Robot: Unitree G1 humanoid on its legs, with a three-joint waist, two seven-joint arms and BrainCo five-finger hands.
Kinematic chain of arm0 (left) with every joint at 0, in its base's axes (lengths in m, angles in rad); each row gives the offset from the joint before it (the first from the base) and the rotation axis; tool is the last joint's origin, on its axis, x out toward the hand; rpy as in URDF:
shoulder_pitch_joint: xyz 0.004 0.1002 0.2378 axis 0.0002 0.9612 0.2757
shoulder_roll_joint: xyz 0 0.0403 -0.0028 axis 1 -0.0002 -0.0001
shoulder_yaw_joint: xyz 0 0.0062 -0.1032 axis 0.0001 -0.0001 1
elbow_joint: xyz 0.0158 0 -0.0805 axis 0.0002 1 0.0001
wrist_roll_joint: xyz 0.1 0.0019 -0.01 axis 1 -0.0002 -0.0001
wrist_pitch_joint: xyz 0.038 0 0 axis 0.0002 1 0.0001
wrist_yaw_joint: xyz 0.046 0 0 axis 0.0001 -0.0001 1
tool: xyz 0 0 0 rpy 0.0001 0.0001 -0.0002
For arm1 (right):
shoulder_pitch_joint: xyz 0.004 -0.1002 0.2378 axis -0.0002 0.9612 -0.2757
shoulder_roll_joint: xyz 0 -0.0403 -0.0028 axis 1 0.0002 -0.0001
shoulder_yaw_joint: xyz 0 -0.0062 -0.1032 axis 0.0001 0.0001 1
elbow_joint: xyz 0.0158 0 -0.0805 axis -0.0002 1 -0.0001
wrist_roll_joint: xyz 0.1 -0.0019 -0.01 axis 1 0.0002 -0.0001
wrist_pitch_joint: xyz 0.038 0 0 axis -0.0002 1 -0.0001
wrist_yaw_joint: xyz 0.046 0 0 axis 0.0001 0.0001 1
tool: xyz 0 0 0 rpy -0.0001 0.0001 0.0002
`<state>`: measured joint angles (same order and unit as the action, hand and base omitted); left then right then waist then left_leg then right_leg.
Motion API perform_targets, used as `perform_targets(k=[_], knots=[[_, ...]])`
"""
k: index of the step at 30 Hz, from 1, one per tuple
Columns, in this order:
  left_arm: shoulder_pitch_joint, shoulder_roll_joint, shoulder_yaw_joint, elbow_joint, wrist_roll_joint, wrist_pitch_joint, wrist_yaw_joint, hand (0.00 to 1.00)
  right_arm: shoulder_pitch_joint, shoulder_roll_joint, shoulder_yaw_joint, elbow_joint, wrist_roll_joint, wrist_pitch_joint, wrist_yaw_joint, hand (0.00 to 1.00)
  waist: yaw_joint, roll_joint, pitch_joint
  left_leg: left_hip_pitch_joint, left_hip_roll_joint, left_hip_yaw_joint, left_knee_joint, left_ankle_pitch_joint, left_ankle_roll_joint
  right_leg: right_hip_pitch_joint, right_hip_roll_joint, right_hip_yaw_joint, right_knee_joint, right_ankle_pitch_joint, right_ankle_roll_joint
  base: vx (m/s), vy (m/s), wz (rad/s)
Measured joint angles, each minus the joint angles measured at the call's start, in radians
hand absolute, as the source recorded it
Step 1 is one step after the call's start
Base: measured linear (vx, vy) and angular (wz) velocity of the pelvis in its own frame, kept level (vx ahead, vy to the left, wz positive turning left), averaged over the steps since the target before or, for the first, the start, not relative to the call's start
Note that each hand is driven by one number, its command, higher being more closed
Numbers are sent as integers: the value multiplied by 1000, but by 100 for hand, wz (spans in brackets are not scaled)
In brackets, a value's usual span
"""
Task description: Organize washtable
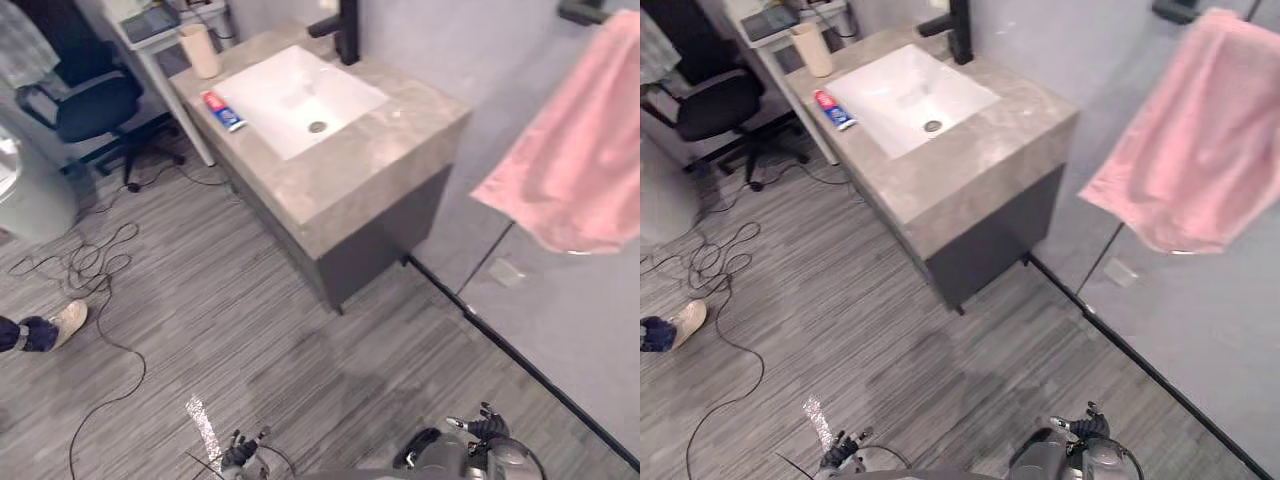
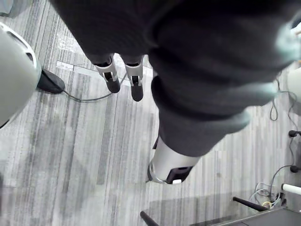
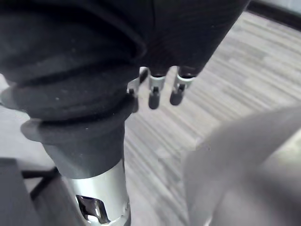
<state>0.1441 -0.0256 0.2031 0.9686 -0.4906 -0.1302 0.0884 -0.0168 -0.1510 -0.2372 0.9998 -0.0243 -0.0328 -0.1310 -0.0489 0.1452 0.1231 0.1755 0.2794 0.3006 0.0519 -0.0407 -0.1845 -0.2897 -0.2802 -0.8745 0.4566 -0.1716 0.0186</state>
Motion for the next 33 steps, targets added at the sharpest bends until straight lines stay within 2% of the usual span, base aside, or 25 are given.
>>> perform_targets(k=[1, 2, 3, 4, 6, 7, 8, 9, 10, 11, 12, 13, 14, 15, 16, 18, 21, 24, 25, 29, 33], knots=[[-41, 47, -2, 44, 16, 10, -2, 0, 11, 19, -5, -24, 15, -10, -1, 0, -4, -44, 30, -18, -15, -12, 101, -129, -30, 12, 53, 8, -123, 126, -174, -159, -33, -21], [-55, 38, -17, 49, 29, 11, -6, 0, 4, 12, -36, -11, 24, 3, -6, 0, 2, -36, 50, -20, -17, -27, 115, -182, -17, 16, 26, -1, -86, 140, -209, -139, 33, 21], [-61, 33, -21, 48, 34, 6, -14, 0, 6, 9, -57, -3, 30, 7, -16, 0, -4, -48, 57, -20, -38, -25, 120, -187, -6, 21, -11, 2, -58, 123, -187, -115, 268, 41], [-66, 22, -26, 49, 43, 0, -23, 0, 12, 6, -80, 3, 38, 14, -24, 0, -8, -64, 68, 4, -77, -26, 107, -190, -1, 38, -76, 2, -18, 119, -176, -135, 289, 61], [-51, 14, -21, 62, 65, -4, -22, 0, 26, 8, -82, 7, 52, 16, -25, 0, -10, -78, 78, 63, -132, -23, 13, -175, 19, 57, -125, 10, 6, 130, -144, -185, 236, 35], [-27, 18, -3, 65, 76, -3, -19, 0, 21, 25, -80, 7, 54, 18, -24, 0, -2, -101, 84, 91, -176, -14, -17, -149, 39, 61, -150, 37, -9, 148, -104, -293, 218, -4], [-1, 23, 23, 73, 90, -1, -12, 0, 23, 44, -79, 8, 58, 19, -21, 0, 7, -120, 83, 86, -196, -11, -17, -146, 52, 71, -153, 38, -57, 181, -68, -305, 208, -7], [4, 31, 38, 78, 94, -2, -8, 0, 27, 53, -81, 8, 63, 19, -21, 0, 9, -120, 83, 80, -203, -14, -16, -147, 59, 80, -152, 36, -82, 197, -54, -407, 212, 6], [27, 53, 45, 95, 115, -3, 5, 0, 34, 65, -95, 7, 71, 19, -20, 0, 3, -132, 83, 71, -223, -28, -7, -150, 86, 85, -145, 72, -126, 257, -31, -330, 173, 12], [40, 55, 45, 102, 115, -1, 7, 0, 39, 66, -103, 7, 73, 19, -20, 0, 1, -132, 84, 68, -224, -29, 2, -153, 97, 82, -136, 121, -131, 283, -29, -361, 197, 26], [71, 52, 55, 104, 115, 3, 10, 0, 54, 65, -108, 7, 74, 20, -20, 0, -4, -112, 87, 58, -215, -42, 21, -161, 111, 75, -111, 279, -104, 275, -24, -185, 108, 33], [88, 47, 64, 103, 113, 2, 12, 0, 68, 66, -114, 7, 79, 18, -21, 0, -10, -112, 84, 50, -210, -57, 30, -162, 114, 75, -97, 348, -67, 235, -19, -165, 89, 60], [108, 43, 76, 105, 114, 4, 20, 0, 82, 68, -121, 7, 94, 19, -21, 0, -20, -113, 77, 33, -202, -87, 42, -163, 115, 80, -71, 442, 4, 152, 3, -91, 11, 71], [121, 43, 92, 107, 114, 10, 24, 0, 95, 72, -129, 6, 95, 18, -22, 0, -20, -125, 75, 15, -197, -119, 58, -164, 113, 99, -51, 487, 26, 89, 31, -91, -47, 67], [123, 45, 109, 107, 114, 12, 24, 0, 100, 74, -132, 6, 96, 18, -22, 0, -19, -141, 70, 10, -198, -130, 63, -164, 111, 104, -49, 494, 22, 74, 47, -60, -95, 56], [128, 27, 162, 105, 111, 16, 26, 0, 105, 84, -146, 5, 96, 14, -23, 0, -2, -134, 68, 6, -178, -163, 63, -150, 82, 123, -29, 473, 26, 47, 48, -15, -106, 37], [126, 21, 162, 94, 108, 16, 27, 0, 102, 84, -104, -12, 94, 10, -22, 0, 10, -132, 53, -2, -154, -182, 51, -138, 64, 126, -8, 452, 19, 23, 44, -7, -107, 18], [124, 14, 161, 69, 85, 9, 28, 0, 85, 82, -16, -64, 91, -10, -22, 0, 10, -130, 17, -56, -143, -199, 42, -118, 66, 100, 22, 453, -26, 24, 42, -39, -54, 15], [119, 13, 158, 53, 68, 1, 28, 0, 72, 82, 35, -64, 88, -16, -19, 0, 12, -130, -1, -80, -145, -203, 31, -100, 73, 76, 42, 492, -41, 25, 41, -33, -20, 19], [113, 12, 147, 17, 36, -12, 41, 0, 59, 85, 133, -47, 42, -29, 2, 0, 18, -148, -8, -124, -157, -228, 18, -53, 83, 74, 56, 511, -96, 50, 38, -5, 8, 38], [113, 11, 122, 16, 33, -11, 41, 0, 47, 84, 132, 16, 14, -36, 9, 0, 35, -142, -11, -147, -168, -201, 16, -11, 102, 102, 58, 487, -166, 83, 38, 25, 37, 40]])
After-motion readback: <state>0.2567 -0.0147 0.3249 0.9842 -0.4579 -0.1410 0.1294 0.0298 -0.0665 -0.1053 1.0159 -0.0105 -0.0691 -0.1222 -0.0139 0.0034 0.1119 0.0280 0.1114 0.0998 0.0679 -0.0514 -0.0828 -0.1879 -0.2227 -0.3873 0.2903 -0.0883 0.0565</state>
